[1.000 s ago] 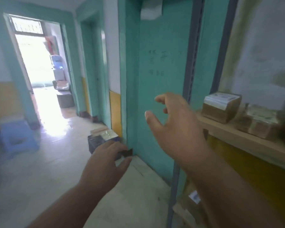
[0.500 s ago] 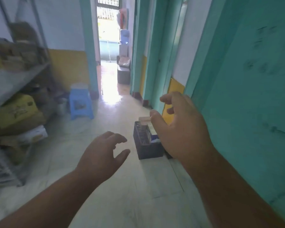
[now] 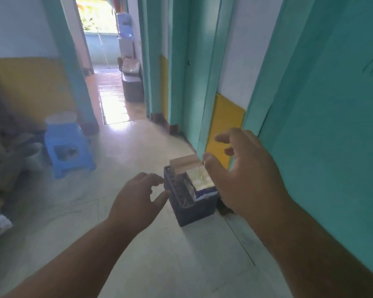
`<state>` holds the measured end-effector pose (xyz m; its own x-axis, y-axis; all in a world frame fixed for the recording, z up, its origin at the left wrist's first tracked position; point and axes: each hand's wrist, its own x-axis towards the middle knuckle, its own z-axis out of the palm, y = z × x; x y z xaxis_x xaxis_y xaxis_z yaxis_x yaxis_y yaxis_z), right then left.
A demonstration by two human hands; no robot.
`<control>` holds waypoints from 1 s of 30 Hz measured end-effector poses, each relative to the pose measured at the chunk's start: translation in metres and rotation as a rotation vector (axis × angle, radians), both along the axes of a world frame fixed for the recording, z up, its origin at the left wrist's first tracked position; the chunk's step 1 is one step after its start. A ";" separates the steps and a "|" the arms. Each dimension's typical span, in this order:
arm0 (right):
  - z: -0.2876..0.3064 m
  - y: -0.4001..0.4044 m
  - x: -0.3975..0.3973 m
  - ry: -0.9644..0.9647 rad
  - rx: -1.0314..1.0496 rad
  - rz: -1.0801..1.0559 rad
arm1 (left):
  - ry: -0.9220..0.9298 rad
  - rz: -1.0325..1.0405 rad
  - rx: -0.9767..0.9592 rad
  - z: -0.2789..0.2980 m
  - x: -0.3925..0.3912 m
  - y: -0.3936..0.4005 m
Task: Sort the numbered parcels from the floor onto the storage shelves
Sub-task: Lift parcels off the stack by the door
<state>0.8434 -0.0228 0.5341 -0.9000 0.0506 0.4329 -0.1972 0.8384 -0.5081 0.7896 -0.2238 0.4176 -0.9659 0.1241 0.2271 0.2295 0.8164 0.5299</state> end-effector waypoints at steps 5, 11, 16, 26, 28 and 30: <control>-0.017 0.039 -0.105 -0.002 0.018 -0.164 | -0.033 -0.150 0.036 -0.013 -0.140 0.055; -0.038 0.074 -0.259 -0.026 -0.001 -0.193 | -0.136 -0.233 -0.004 -0.038 -0.279 0.088; -0.040 0.071 -0.379 0.015 -0.017 -0.200 | -0.173 -0.249 -0.057 -0.045 -0.397 0.077; -0.150 0.043 -0.574 -0.074 -0.036 -0.470 | -0.320 -0.469 -0.114 -0.147 -0.633 0.086; -0.173 0.038 -0.602 -0.107 -0.063 -0.522 | -0.375 -0.514 -0.156 -0.172 -0.666 0.091; -0.194 0.037 -0.619 -0.141 -0.089 -0.584 | -0.427 -0.576 -0.198 -0.195 -0.688 0.099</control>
